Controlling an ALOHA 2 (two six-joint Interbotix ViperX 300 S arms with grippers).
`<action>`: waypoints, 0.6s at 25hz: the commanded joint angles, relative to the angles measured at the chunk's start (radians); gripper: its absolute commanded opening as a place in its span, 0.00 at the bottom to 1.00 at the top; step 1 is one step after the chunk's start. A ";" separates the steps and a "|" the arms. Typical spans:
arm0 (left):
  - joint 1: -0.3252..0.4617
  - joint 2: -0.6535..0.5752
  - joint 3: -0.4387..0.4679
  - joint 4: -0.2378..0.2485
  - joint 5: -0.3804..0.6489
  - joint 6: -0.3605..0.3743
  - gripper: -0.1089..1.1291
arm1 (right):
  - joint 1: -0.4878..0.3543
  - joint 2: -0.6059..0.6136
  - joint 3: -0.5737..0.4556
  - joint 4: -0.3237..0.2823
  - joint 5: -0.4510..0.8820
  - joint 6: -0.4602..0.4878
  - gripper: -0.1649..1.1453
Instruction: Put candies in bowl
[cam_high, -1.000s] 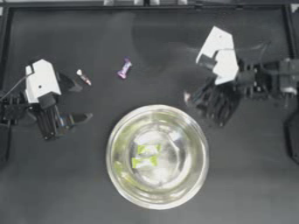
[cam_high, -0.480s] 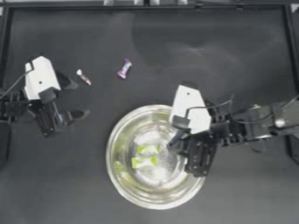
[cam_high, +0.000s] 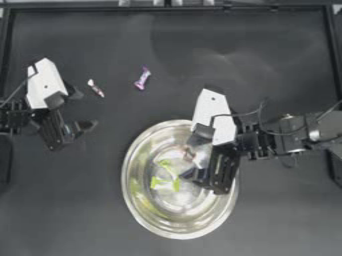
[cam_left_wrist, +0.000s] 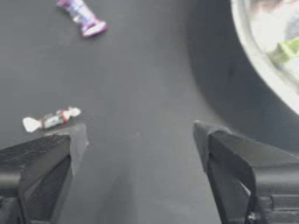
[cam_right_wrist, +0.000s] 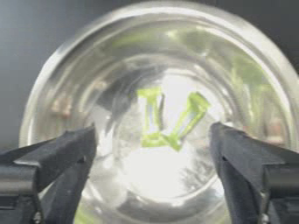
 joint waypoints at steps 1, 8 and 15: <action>0.029 -0.017 -0.008 -0.014 -0.005 0.002 0.91 | 0.003 -0.043 -0.028 -0.005 -0.008 0.000 0.89; 0.078 -0.017 -0.011 -0.020 0.002 0.014 0.91 | 0.003 -0.074 -0.028 -0.008 -0.008 0.002 0.89; 0.117 -0.009 -0.014 -0.048 0.002 0.025 0.91 | -0.014 -0.130 -0.018 -0.032 0.018 0.002 0.89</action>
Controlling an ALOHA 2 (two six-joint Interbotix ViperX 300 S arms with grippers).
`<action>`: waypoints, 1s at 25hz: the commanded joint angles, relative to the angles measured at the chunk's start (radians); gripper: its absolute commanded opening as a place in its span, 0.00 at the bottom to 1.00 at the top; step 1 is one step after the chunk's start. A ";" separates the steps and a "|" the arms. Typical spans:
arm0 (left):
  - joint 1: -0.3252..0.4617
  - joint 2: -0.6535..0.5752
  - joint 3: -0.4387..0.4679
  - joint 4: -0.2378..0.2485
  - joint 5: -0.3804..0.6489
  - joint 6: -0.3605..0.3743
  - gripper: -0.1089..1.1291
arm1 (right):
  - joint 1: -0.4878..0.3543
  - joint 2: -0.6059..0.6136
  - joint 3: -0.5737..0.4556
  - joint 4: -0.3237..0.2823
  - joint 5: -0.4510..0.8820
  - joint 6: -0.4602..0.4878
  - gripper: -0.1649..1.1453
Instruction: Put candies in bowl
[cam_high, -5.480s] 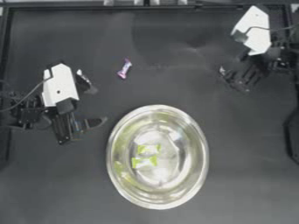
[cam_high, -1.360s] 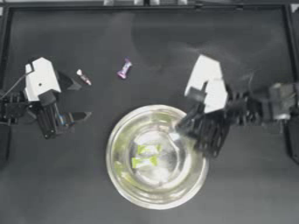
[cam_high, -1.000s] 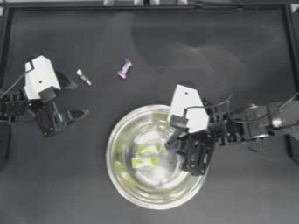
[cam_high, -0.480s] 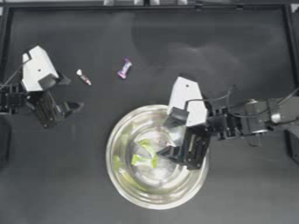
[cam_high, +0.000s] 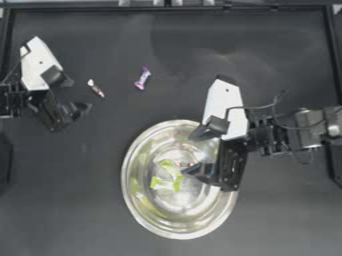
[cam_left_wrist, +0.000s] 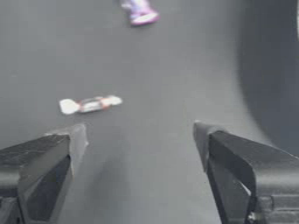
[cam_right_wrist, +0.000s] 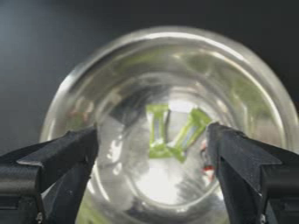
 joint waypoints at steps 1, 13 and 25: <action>0.002 -0.008 -0.017 0.000 -0.003 0.021 0.91 | -0.012 -0.055 -0.017 -0.020 0.018 0.000 0.89; 0.072 0.031 -0.063 -0.193 0.066 0.198 0.91 | -0.064 -0.135 0.021 -0.034 0.066 0.003 0.89; 0.120 0.121 -0.107 -0.321 0.071 0.071 0.90 | -0.127 -0.193 0.080 -0.043 0.066 0.000 0.89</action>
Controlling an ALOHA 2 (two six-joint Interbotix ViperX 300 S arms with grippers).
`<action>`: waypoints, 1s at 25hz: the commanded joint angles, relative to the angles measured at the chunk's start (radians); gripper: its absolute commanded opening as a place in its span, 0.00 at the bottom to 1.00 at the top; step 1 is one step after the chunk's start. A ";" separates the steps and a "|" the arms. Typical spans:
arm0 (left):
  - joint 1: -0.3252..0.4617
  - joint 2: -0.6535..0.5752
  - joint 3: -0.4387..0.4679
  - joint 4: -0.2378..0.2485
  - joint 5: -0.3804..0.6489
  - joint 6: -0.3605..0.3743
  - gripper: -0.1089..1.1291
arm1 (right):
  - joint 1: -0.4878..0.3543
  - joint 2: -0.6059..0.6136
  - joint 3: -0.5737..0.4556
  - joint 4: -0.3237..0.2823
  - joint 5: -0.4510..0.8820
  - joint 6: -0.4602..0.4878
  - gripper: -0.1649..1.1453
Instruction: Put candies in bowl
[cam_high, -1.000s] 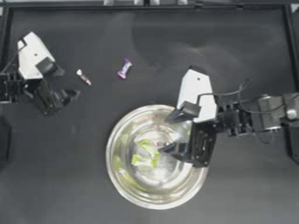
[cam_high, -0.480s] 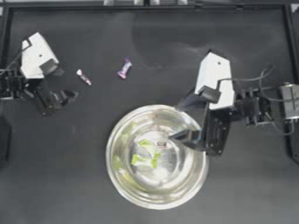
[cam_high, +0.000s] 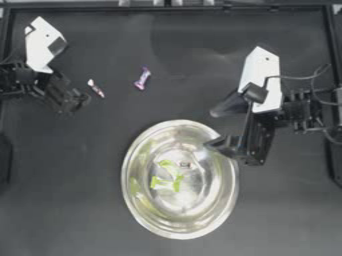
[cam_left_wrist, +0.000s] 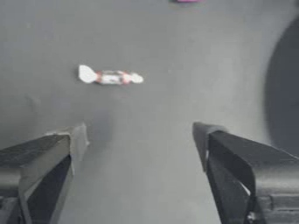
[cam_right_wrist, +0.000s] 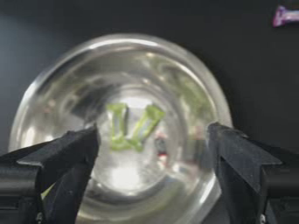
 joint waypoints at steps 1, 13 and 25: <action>0.002 0.025 -0.031 -0.002 0.002 -0.055 0.90 | -0.012 -0.026 0.002 -0.017 -0.003 -0.002 0.89; -0.008 0.146 -0.092 0.057 0.072 -0.290 0.90 | -0.048 -0.051 0.074 -0.055 -0.005 0.003 0.89; -0.006 0.319 -0.198 0.132 0.109 -0.508 0.90 | -0.109 -0.163 0.169 -0.114 -0.020 0.052 0.89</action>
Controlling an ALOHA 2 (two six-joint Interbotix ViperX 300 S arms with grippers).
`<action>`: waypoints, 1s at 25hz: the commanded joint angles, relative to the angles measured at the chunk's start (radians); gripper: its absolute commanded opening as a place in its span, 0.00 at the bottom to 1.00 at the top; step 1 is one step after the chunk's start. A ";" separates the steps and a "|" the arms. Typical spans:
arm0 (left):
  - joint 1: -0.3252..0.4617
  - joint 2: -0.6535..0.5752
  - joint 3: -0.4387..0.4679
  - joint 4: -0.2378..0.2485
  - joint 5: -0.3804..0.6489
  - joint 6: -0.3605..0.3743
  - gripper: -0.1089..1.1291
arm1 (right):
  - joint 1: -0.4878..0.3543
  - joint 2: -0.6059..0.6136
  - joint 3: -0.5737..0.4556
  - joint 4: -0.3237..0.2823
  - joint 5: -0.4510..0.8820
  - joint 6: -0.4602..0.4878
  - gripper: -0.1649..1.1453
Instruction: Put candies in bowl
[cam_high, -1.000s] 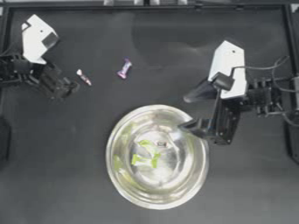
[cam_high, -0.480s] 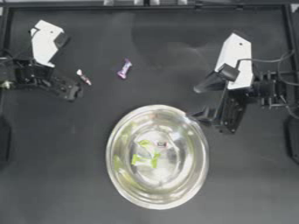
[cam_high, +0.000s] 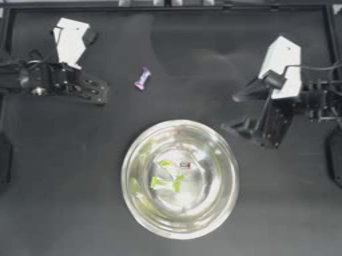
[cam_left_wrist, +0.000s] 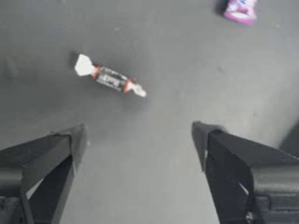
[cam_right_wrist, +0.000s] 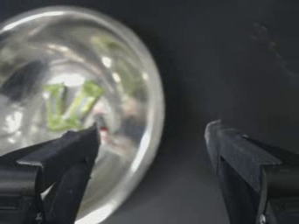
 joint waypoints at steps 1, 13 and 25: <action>0.002 0.012 -0.043 0.014 0.034 -0.052 0.90 | -0.026 -0.069 0.020 -0.035 -0.018 0.025 0.89; -0.005 0.106 -0.129 0.041 0.146 -0.183 0.89 | -0.064 -0.144 0.100 -0.086 -0.078 0.057 0.89; -0.002 0.147 -0.152 0.040 0.158 -0.219 0.89 | -0.064 -0.152 0.133 -0.094 -0.112 0.055 0.89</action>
